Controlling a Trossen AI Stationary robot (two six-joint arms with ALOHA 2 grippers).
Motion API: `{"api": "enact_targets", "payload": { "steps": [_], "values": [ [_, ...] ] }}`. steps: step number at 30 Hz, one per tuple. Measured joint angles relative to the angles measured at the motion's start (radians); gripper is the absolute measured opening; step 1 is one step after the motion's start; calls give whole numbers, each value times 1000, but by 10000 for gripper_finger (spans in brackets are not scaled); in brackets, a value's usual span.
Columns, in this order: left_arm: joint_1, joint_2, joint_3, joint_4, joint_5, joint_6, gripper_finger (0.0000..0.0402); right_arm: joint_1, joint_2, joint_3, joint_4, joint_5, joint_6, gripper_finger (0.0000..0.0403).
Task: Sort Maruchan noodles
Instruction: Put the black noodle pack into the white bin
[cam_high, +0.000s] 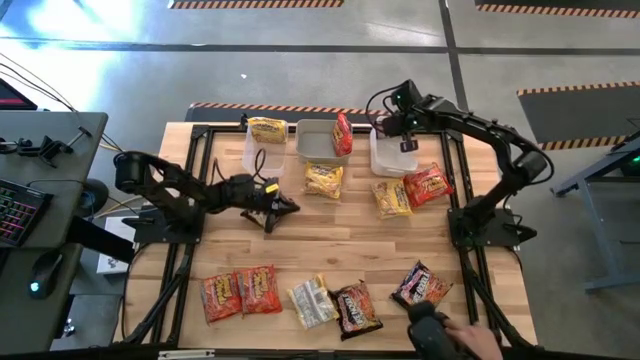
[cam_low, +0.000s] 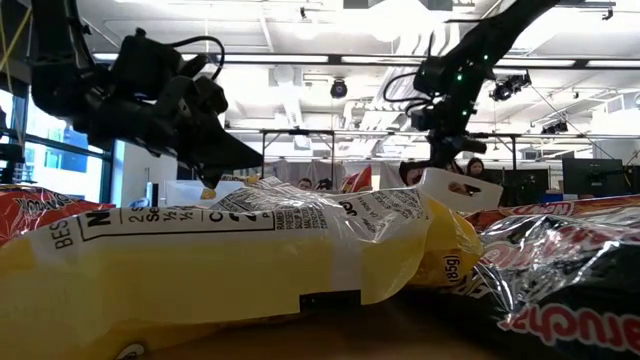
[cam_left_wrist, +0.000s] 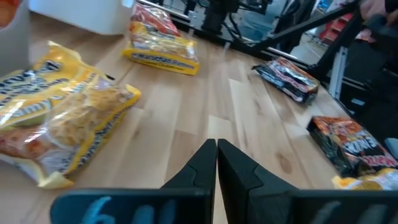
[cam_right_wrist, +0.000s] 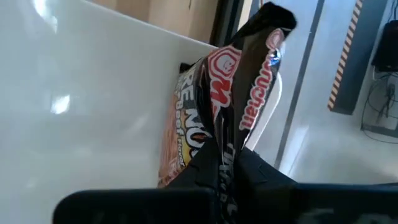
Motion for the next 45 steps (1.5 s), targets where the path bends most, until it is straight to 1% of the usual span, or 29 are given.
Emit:
{"api": "enact_targets", "payload": {
  "steps": [5, 8, 14, 20, 23, 26, 34, 45],
  "values": [
    [10, 0, 0, -1, 4, 0, 7, 5, 8, 1, 32, -16, 27, 1],
    [10, 0, 0, -1, 5, -2, 7, 11, 9, 32, 17, -22, 64, 1],
    [9, 0, 0, -2, 5, -10, 7, 17, 8, 97, 13, -68, 130, 1],
    [6, 0, 0, -10, 5, -10, 7, 15, 10, 98, -4, -93, 156, 1],
    [6, 0, 0, -10, 5, -9, 7, 8, 12, 98, -3, -125, 176, 0],
    [6, 0, 0, -11, 5, -8, 7, 8, 21, 98, 11, -148, 176, 0],
    [6, 0, 0, -16, 5, -7, 7, 8, 71, 98, 50, -153, 134, 0],
    [6, 0, 0, -16, 4, -7, 7, 2, 118, 98, 95, -153, 130, 0]
  ]
}}
